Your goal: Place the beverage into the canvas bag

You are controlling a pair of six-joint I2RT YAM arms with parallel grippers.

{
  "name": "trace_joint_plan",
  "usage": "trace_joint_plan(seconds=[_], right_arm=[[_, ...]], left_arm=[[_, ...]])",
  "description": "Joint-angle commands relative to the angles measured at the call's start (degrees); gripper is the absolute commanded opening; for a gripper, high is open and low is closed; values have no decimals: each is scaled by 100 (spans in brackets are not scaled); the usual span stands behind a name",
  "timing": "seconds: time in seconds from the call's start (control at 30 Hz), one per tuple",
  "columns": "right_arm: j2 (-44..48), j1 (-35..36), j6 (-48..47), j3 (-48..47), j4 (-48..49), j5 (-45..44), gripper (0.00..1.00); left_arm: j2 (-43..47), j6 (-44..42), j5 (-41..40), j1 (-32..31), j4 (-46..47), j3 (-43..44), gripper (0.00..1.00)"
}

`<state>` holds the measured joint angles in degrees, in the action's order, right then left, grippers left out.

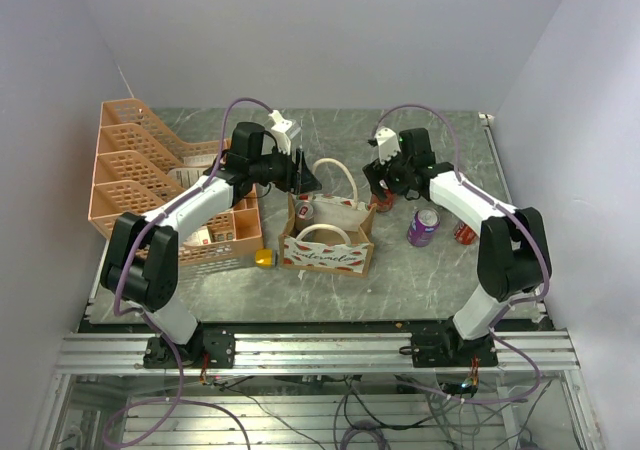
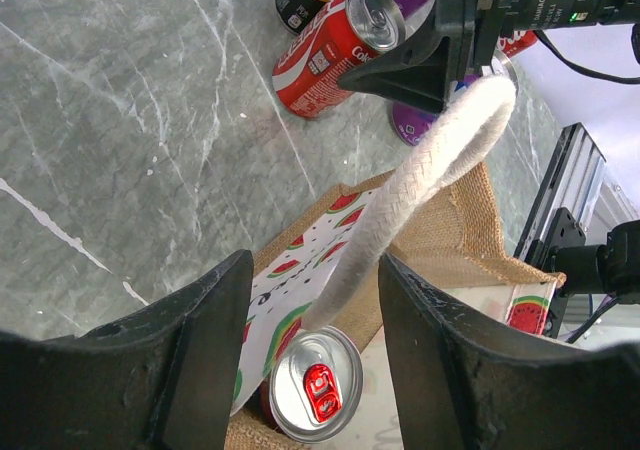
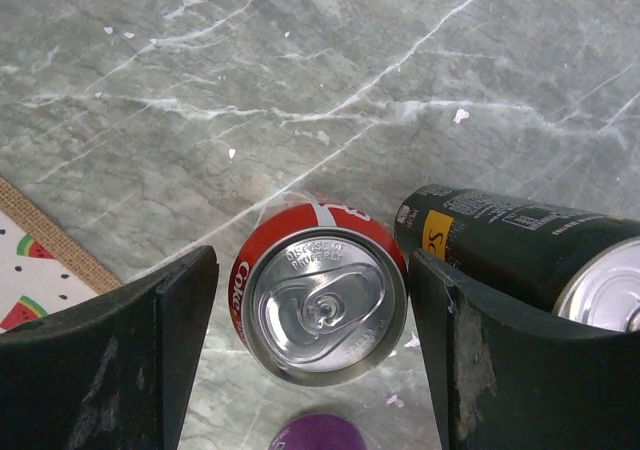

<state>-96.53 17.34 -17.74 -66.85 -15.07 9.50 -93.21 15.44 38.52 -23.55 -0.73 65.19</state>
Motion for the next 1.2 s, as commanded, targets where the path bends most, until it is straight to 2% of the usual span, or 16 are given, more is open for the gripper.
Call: trace_joint_plan(seconds=[0.0, 0.3, 0.53, 0.63, 0.73, 0.87, 0.93, 1.0, 1.17], right_arm=[[-180, 24, -45, -238, -182, -37, 77], [-292, 23, -47, -222, -247, 98, 73], [-152, 6, -71, -221, -250, 131, 52], [-52, 1, -112, -281, -343, 159, 40], [230, -9, -174, -332, -441, 182, 23], [955, -38, -237, -163, -395, 285, 5], [1286, -34, -281, -194, -500, 385, 0], [1580, -34, -323, -309, -725, 479, 0], [2311, -27, -419, -689, -1164, 937, 0]], left_arm=[[183, -110, -38, 19, 21, 151, 64], [129, -100, -22, 17, -3, 195, 65], [136, -109, -29, 17, 16, 187, 65], [163, -154, -38, 17, -15, 215, 65], [187, -380, -81, 13, -219, 334, 66], [166, -735, 7, 17, -599, 549, 74], [147, -871, 89, 17, -724, 609, 80], [158, -1011, 74, 17, -804, 641, 84], [374, -1491, -82, 22, -983, 646, 89]])
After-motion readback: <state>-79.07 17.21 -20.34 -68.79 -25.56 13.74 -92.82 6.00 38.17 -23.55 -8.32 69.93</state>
